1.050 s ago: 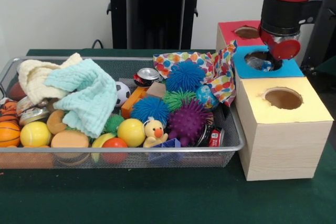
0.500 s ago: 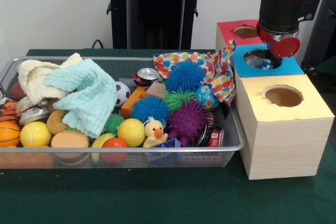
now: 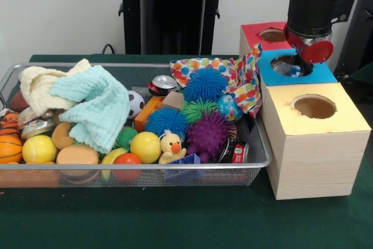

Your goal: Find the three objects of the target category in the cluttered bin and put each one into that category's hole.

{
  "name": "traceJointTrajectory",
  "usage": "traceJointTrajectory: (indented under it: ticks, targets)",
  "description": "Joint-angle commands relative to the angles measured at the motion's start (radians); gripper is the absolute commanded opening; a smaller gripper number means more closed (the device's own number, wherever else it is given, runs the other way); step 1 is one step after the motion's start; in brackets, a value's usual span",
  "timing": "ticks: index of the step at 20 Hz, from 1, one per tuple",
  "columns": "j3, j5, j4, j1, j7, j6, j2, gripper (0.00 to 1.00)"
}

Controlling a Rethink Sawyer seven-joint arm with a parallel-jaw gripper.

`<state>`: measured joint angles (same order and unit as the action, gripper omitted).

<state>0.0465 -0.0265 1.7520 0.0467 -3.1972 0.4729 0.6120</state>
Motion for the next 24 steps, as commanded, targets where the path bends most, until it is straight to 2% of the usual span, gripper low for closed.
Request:
traceJointTrajectory:
  ticks: [1, 2, 3, 7, 14, 17, 21, 24]
  targets:
    - [0.004, 0.059, -0.049, -0.035, 0.117, 0.129, 0.089, 0.00]
    - [-0.009, 0.065, -0.056, -0.025, 0.111, 0.130, 0.087, 0.00]
    - [-0.021, 0.071, -0.062, -0.016, 0.104, 0.131, 0.084, 1.00]
    - [-0.065, 0.091, -0.089, 0.026, 0.077, 0.137, 0.074, 1.00]
    - [-0.065, 0.086, -0.094, 0.036, 0.032, 0.158, 0.076, 1.00]
    - [-0.062, 0.083, -0.090, 0.039, 0.021, 0.127, 0.069, 1.00]
    - [-0.069, 0.087, -0.094, 0.048, 0.021, 0.115, 0.059, 1.00]
    - [-0.061, 0.091, -0.093, 0.022, 0.070, 0.157, 0.093, 1.00]
